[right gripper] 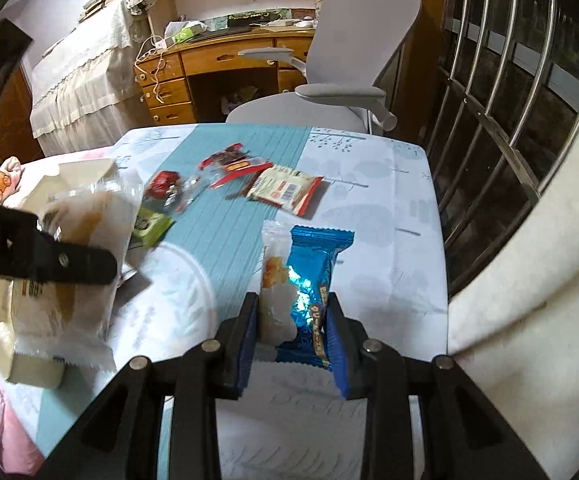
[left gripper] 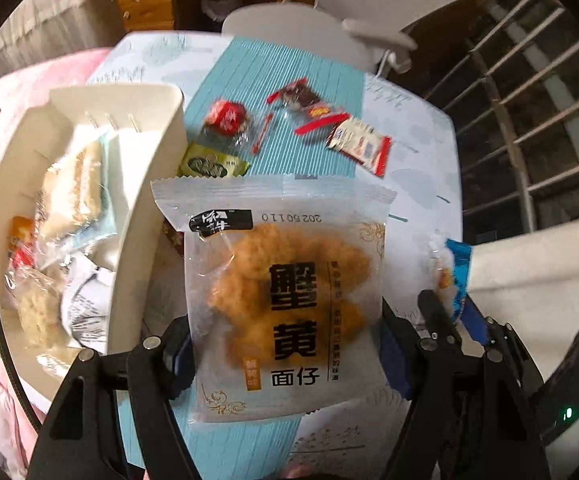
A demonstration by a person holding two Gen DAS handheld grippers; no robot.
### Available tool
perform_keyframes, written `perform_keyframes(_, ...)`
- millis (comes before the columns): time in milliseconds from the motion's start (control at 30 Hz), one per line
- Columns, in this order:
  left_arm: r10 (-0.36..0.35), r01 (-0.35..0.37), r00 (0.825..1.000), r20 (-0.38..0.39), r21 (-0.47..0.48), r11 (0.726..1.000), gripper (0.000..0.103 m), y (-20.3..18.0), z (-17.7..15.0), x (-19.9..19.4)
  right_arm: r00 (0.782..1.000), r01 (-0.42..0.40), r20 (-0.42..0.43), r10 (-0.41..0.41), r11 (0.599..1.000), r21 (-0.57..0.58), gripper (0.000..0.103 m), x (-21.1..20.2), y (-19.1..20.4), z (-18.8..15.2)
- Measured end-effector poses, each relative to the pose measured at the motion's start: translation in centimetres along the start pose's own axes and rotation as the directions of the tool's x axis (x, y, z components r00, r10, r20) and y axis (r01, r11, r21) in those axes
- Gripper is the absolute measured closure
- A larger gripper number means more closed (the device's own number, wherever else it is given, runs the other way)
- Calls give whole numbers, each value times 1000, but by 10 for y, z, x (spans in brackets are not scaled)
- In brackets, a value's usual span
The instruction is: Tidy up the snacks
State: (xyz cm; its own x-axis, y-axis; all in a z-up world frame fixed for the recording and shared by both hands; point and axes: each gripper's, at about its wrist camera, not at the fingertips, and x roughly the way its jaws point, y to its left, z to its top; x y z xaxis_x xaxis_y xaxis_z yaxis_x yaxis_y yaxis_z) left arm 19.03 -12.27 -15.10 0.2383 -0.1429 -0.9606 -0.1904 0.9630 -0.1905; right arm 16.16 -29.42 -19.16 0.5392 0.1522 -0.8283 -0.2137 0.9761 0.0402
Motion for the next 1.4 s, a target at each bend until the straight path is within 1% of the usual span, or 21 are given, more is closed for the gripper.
perform_keyframes(167,-39,38,998,52,20,999,30,18,-24,-28,1000,-20,-10,20,1000,-18,71,-16,13,-5)
perform_keyframes(333,-70,71,996,60,-25,997,29,41,-39,-36,999,-36,-21,35,999,-41,71,-24,31,-9)
perform_keyframes(467,-106,108,991,81,-28,994,29,61,-46,-41,998,-48,-35,46,998,-43,71,-32,49,-14)
perform_keyframes(600,-99,102,991,85,-28,994,29,85,-51,-43,998,-33,-58,29,997,-74,71,-37,73,-18)
perform_keyframes(767,-101,103,993,53,-31,994,29,124,-48,-46,995,-27,-100,21,998,-61,71,-43,104,-21)
perform_keyframes(867,-98,98,994,38,-6,995,29,146,-42,-50,993,-31,-115,27,999,-38,71,-47,123,-21)
perform_keyframes(1000,-95,94,994,47,35,995,29,175,-33,-61,992,-37,-122,36,999,-4,71,-51,149,-21)
perform_keyframes(1167,-90,85,994,59,73,994,29,205,-19,-72,993,-48,-105,52,998,36,71,-51,186,-17)
perform_keyframes(1400,-92,81,993,76,134,988,29,241,0,-82,996,-65,-52,68,996,62,71,-49,232,-11)
